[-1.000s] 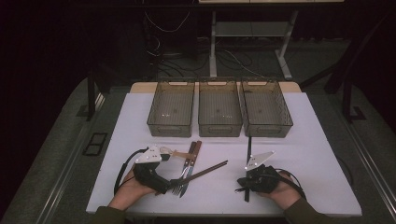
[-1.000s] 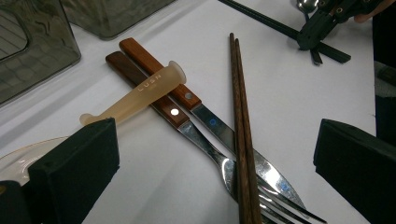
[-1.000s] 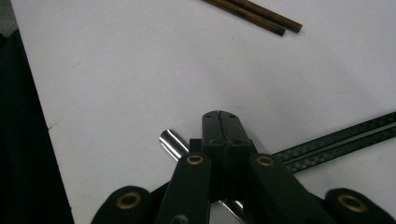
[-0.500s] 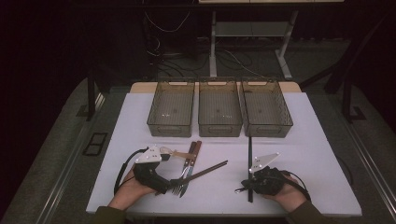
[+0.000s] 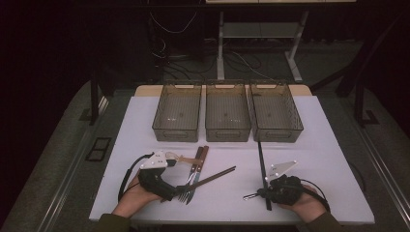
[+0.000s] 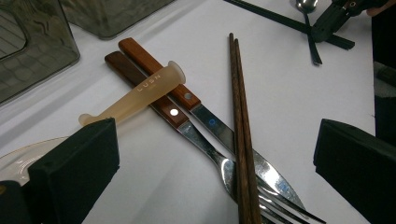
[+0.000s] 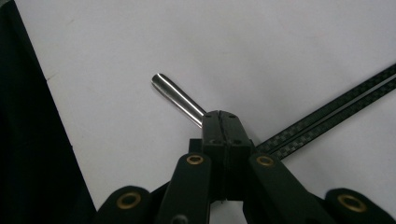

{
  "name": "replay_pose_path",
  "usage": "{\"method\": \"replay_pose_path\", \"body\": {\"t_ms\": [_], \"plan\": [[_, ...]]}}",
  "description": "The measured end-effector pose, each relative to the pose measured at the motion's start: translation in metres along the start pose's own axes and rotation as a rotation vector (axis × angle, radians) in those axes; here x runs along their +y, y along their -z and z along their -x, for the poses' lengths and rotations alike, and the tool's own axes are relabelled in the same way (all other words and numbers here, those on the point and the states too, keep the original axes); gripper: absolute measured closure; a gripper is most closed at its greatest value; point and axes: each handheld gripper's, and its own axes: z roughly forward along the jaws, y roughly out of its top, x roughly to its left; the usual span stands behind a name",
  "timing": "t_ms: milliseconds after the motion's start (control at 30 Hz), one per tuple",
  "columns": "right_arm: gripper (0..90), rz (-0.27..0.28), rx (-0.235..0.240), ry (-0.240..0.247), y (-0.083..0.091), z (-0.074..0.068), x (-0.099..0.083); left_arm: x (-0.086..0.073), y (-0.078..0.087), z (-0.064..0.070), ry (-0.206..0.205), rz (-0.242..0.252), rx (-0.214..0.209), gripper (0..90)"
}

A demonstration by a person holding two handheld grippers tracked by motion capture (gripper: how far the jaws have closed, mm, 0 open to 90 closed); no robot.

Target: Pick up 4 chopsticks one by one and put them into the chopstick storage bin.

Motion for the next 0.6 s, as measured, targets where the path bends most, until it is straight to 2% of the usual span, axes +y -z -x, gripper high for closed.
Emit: {"method": "replay_pose_path", "body": {"t_ms": [333, 600], "plan": [[89.9, -0.008, -0.022, -0.01, 0.007, 0.004, -0.009, 0.0, 0.0, 0.0, -0.001, -0.001, 0.0, 0.0], [89.8, -0.013, -0.045, -0.04, 0.015, 0.009, -0.018, 0.0, 0.0, 0.0, -0.002, -0.002, 0.002, 0.0]]}}
